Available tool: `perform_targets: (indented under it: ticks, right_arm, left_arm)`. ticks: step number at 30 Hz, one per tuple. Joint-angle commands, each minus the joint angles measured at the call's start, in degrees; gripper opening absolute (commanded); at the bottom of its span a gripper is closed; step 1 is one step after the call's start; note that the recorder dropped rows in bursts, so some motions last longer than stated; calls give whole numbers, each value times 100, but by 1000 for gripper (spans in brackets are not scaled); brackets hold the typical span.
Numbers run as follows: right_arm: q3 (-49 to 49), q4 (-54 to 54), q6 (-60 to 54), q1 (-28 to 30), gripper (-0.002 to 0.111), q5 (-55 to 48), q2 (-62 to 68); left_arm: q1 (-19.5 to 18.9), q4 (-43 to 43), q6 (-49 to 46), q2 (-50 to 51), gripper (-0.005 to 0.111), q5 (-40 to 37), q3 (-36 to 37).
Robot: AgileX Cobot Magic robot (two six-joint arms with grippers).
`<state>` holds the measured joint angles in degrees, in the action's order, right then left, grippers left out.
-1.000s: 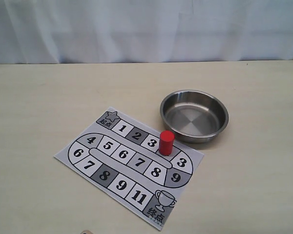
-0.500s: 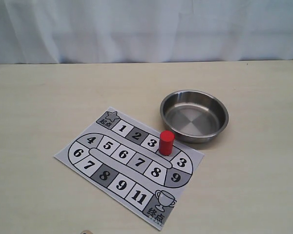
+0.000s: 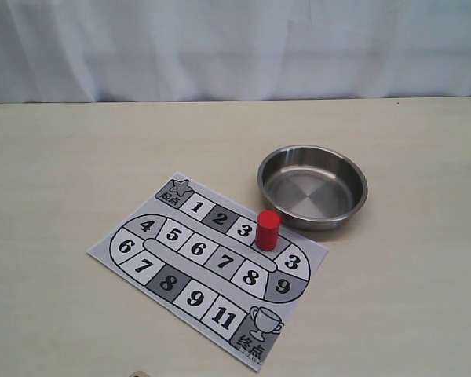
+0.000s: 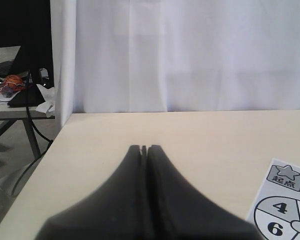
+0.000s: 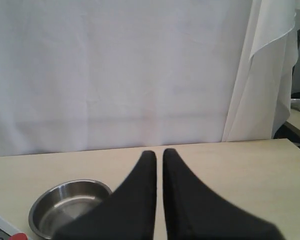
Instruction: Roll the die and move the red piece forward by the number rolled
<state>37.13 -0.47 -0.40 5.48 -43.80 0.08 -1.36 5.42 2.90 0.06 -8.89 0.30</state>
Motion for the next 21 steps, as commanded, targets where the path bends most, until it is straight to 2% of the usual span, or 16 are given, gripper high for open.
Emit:
perform_targets:
  ticks: [1, 12, 15, 21]
  right_arm:
    - [-488, -51, -42, -51, 4, 554, -8]
    - [-2537, -38, -42, -95, 4, 3623, -8]
    - [-2984, -38, -20, -95, 4, 4095, -8]
    - [-3686, -62, -135, -95, 4, 4322, -8]
  left_arm:
    - [1, -10, 12, -6, 0, 67, -30]
    - [1, -10, 12, -6, 0, 67, -30]
    - [1, -10, 12, -6, 0, 67, -30]
    - [1, -10, 12, -6, 0, 67, -30]
